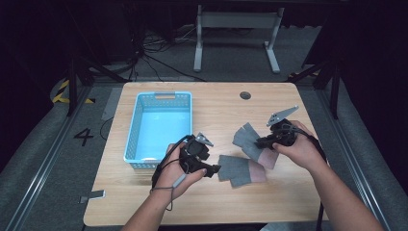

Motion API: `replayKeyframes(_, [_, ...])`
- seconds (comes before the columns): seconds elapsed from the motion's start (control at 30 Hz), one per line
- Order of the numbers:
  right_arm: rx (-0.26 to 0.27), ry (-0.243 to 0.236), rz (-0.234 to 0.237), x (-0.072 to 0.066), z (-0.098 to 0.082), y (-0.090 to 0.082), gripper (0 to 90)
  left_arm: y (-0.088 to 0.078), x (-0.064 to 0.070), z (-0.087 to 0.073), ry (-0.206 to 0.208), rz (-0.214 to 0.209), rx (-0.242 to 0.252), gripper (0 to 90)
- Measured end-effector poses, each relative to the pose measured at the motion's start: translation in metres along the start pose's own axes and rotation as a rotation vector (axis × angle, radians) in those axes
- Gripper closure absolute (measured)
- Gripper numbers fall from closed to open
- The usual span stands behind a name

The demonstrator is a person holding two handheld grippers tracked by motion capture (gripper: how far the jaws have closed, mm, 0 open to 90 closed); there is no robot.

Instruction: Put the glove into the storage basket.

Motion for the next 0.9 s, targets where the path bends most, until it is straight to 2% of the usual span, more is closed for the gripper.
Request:
replayKeyframes(0.1, [-0.007,-0.033,0.027,-0.013,-0.001,0.003,83.9,0.001,0.0,0.0,0.003,0.002,-0.004,42.1])
replayKeyframes(0.37, [-0.028,-0.091,0.067,-0.03,-0.006,0.011,83.9,0.001,-0.001,-0.001,-0.006,0.012,-0.009,45.0])
replayKeyframes(0.47, [-0.031,-0.093,0.067,-0.032,-0.007,0.011,83.8,0.001,-0.002,-0.002,-0.008,0.018,-0.017,47.2])
replayKeyframes(0.63, [-0.008,-0.094,0.096,-0.035,-0.01,0.013,83.9,0.002,-0.002,-0.003,-0.013,0.014,-0.018,48.4])
replayKeyframes(0.77, [-0.023,-0.106,0.105,-0.038,-0.011,0.016,83.8,0.004,-0.003,-0.004,-0.011,0.018,-0.012,48.4])
replayKeyframes(0.9, [-0.032,-0.128,0.107,-0.041,-0.012,0.02,83.6,0.004,-0.005,-0.004,0.009,0.035,0.018,47.7])
Point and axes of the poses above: each handheld gripper's, and its own axes: y roughly forward along the jaws, z roughly out of its top, x roughly to its right, the point moved 5 cm from there along y, roughly forward along the jaws, and after that the axes turned 9 degrees about -z, right-handed, at the moved point
